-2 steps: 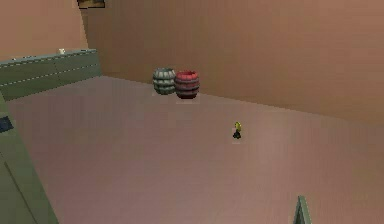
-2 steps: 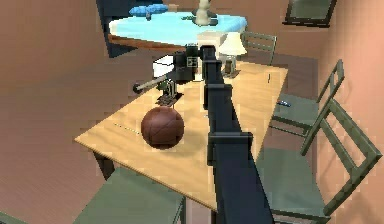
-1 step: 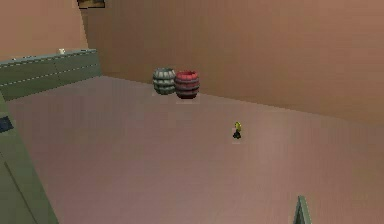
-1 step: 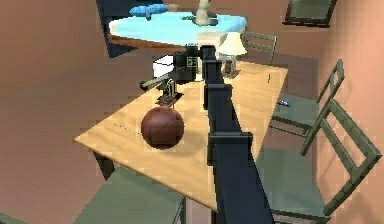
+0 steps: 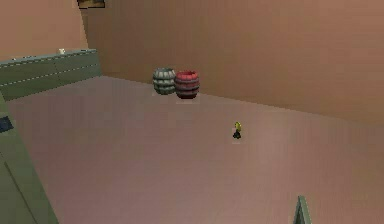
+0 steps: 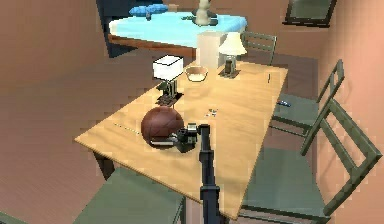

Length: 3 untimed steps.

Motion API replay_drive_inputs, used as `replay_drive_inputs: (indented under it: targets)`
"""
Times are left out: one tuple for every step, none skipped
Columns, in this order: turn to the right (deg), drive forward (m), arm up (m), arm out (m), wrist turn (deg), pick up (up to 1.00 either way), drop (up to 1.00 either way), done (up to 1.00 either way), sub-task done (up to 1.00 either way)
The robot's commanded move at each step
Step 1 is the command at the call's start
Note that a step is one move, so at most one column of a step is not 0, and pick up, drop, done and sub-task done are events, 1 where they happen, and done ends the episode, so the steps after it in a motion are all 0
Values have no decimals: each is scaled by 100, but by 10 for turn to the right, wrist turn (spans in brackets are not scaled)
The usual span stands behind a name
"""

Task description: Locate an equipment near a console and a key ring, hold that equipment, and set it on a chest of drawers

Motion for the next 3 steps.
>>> replay_drive_inputs:
  targets:
    - [0, 0, 0, 0, 0, 100, 0, 0, 0]
    - [0, 0, 10, 0, 0, 0, 0, 0, 0]
    - [0, 0, 24, 0, 0, 0, 0, 0, 0]
